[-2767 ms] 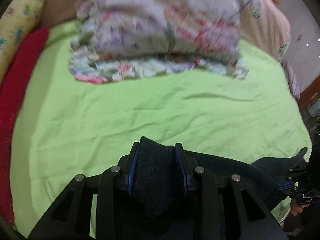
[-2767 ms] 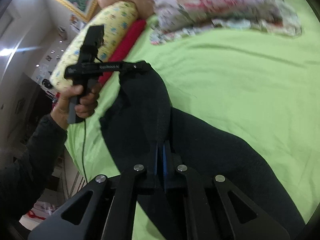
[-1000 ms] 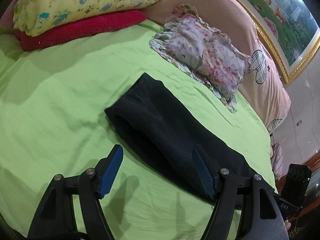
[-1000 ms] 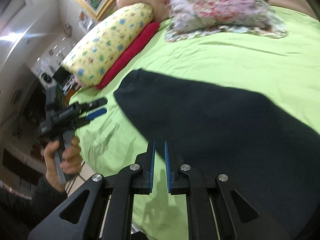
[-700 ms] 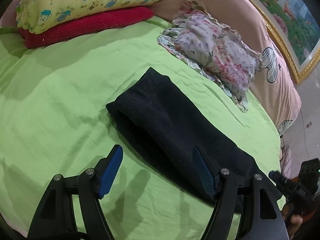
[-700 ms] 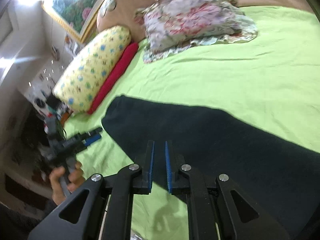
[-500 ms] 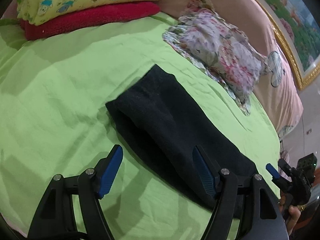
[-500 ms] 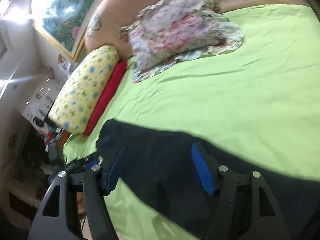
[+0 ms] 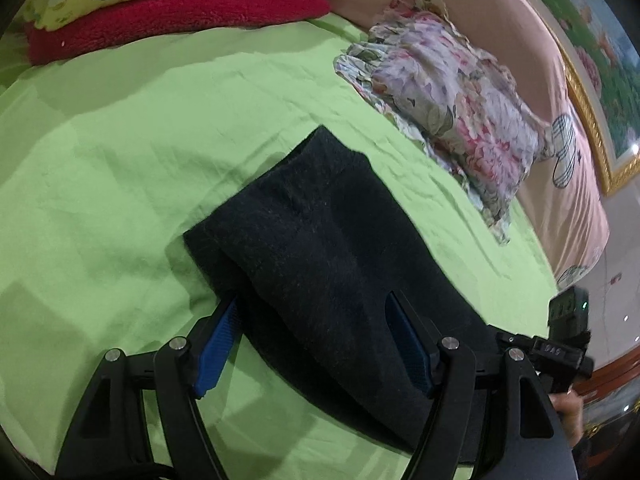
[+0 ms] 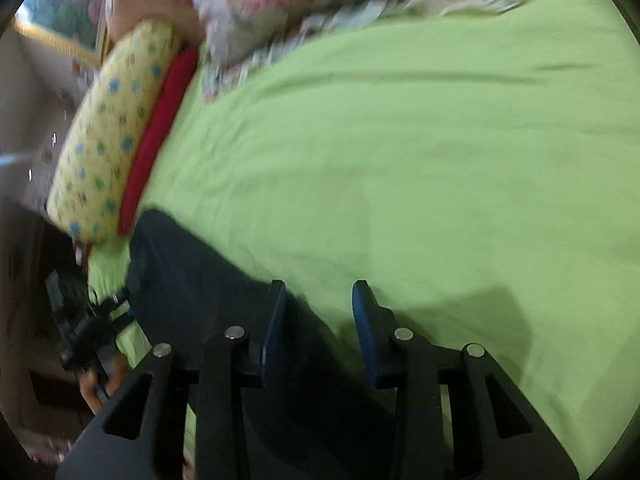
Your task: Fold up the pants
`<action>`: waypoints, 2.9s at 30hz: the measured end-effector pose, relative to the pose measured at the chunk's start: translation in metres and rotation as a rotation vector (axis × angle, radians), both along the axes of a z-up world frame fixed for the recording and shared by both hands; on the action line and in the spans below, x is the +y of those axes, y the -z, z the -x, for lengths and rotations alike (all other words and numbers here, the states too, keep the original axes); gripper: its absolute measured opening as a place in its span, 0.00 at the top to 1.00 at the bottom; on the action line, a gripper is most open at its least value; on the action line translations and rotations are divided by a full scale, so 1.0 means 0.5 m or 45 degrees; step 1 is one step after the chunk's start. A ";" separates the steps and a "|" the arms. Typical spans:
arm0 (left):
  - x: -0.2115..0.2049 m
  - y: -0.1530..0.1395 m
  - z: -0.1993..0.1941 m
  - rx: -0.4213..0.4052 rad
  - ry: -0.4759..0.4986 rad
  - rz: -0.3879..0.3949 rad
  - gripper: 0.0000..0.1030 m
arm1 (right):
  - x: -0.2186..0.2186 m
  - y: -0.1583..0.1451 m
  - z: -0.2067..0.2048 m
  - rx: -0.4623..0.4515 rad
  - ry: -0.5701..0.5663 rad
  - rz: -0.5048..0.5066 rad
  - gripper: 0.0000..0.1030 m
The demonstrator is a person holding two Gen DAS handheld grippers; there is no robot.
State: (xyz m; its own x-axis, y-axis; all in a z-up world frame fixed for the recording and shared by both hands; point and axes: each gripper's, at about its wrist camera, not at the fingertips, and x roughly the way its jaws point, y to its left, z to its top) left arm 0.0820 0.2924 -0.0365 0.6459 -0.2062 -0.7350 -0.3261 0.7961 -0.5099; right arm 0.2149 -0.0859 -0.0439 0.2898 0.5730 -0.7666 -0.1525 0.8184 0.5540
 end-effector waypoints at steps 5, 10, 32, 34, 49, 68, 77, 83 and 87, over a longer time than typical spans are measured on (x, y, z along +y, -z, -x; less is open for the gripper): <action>-0.006 0.015 0.015 -0.007 0.007 -0.029 0.31 | 0.022 0.004 0.003 0.032 -0.098 -0.008 0.65; 0.006 0.016 0.012 -0.018 -0.002 0.007 0.33 | 0.053 0.015 0.027 0.052 -0.246 0.011 0.65; -0.011 -0.078 0.069 -0.240 0.050 -0.045 0.85 | 0.075 -0.100 0.081 -0.375 -0.118 0.330 0.97; -0.010 -0.070 0.063 -0.211 0.059 -0.099 0.85 | 0.070 -0.106 0.071 -0.387 -0.066 0.284 0.97; 0.056 -0.093 0.159 -0.182 -0.065 -0.266 0.33 | 0.045 -0.126 0.128 -0.402 0.140 0.137 0.83; -0.187 -0.164 0.110 -0.266 0.354 -0.206 0.32 | -0.132 -0.134 0.444 -0.408 0.442 0.005 0.41; -0.385 -0.169 0.082 -0.271 0.634 -0.247 0.30 | -0.237 -0.115 0.579 -0.442 0.666 -0.032 0.41; -0.512 -0.171 0.037 -0.248 0.845 -0.214 0.26 | -0.298 -0.094 0.652 -0.423 0.844 -0.039 0.41; -0.601 -0.171 0.003 -0.227 0.980 -0.249 0.26 | -0.337 -0.074 0.680 -0.375 0.961 -0.041 0.41</action>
State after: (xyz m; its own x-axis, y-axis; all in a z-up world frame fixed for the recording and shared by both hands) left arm 0.0807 -0.0083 0.0492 0.4863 -0.5188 -0.7030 0.4220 0.8440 -0.3309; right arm -0.1253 -0.2546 -0.0070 0.7944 0.1628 -0.5852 0.2912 0.7434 0.6022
